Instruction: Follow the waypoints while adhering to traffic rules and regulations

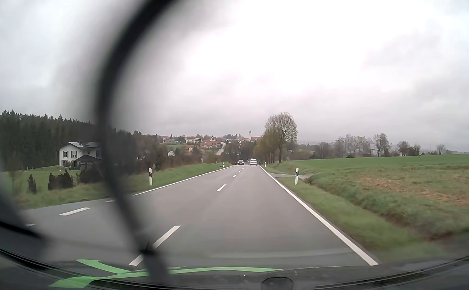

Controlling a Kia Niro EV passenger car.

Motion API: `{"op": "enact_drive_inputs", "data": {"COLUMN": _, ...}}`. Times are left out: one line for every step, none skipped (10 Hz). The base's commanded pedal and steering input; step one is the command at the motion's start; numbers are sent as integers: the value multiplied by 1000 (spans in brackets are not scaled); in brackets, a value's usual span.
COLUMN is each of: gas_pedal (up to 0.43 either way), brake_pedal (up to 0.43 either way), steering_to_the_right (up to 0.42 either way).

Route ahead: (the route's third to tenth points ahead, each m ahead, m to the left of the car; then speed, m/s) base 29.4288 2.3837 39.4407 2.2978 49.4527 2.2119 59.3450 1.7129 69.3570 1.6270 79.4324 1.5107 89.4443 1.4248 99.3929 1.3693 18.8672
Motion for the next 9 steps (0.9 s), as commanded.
{"op": "enact_drive_inputs", "data": {"gas_pedal": 0, "brake_pedal": 0, "steering_to_the_right": 0}}
{"op": "enact_drive_inputs", "data": {"gas_pedal": 0, "brake_pedal": 0, "steering_to_the_right": 0}}
{"op": "enact_drive_inputs", "data": {"gas_pedal": 0, "brake_pedal": 0, "steering_to_the_right": 0}}
{"op": "enact_drive_inputs", "data": {"gas_pedal": 0, "brake_pedal": 0, "steering_to_the_right": 0}}
{"op": "enact_drive_inputs", "data": {"gas_pedal": 0, "brake_pedal": 0, "steering_to_the_right": 0}}
{"op": "enact_drive_inputs", "data": {"gas_pedal": 0, "brake_pedal": 0, "steering_to_the_right": 0}}
{"op": "enact_drive_inputs", "data": {"gas_pedal": 0, "brake_pedal": 0, "steering_to_the_right": 1}}
{"op": "enact_drive_inputs", "data": {"gas_pedal": 20, "brake_pedal": 0, "steering_to_the_right": 3}}
{"op": "enact_drive_inputs", "data": {"gas_pedal": 39, "brake_pedal": 0, "steering_to_the_right": 3}}
